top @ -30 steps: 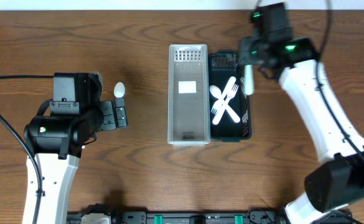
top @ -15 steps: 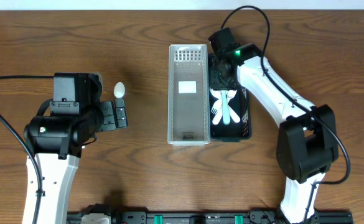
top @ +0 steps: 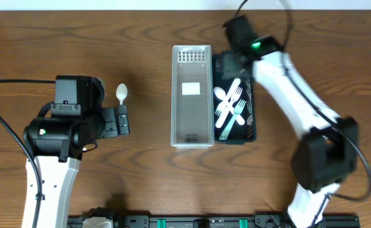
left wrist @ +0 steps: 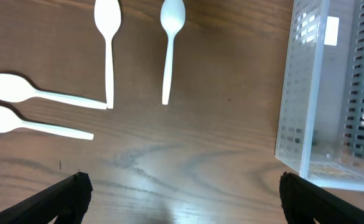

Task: Pack container
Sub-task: 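Carry the white spoon into the black tray and release it, then move the left gripper over a left white spoon and grasp it, then carry the white spoon into the white basket and release it, then return the left gripper and grasp the upright white spoon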

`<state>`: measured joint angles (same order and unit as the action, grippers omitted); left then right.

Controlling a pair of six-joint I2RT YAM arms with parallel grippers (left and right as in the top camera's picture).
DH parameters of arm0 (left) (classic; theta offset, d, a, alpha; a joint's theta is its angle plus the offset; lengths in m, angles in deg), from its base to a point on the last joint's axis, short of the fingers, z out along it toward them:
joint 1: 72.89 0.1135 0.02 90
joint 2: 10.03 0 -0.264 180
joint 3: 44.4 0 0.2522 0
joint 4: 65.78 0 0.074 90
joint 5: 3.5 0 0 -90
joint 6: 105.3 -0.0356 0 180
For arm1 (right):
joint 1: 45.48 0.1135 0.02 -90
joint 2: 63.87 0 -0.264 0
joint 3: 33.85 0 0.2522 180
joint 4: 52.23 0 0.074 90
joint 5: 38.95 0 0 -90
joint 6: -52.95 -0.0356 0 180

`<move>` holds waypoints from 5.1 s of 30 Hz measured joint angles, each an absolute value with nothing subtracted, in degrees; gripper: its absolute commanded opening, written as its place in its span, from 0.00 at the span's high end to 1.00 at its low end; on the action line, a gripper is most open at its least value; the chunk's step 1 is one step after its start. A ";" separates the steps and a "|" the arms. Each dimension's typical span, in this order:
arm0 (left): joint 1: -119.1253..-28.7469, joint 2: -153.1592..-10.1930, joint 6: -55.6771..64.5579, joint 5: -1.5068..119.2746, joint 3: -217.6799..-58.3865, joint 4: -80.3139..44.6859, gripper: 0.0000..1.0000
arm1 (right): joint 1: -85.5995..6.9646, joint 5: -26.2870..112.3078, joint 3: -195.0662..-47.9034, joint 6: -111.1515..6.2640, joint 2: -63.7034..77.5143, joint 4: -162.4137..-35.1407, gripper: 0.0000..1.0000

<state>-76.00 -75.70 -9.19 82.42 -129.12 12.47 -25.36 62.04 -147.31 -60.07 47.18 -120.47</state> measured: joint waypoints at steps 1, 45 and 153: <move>-76.00 -76.03 -9.17 82.45 -130.49 12.62 0.02 | -26.76 62.80 -147.99 -59.96 44.99 -120.56 0.21; -72.29 -128.59 -17.06 81.66 -140.13 -4.95 0.02 | -52.79 65.49 -132.31 -53.93 34.39 -125.78 0.01; -59.85 -111.65 -8.25 88.24 -152.39 9.04 0.04 | -52.81 64.53 -132.29 -53.91 34.39 -125.06 0.01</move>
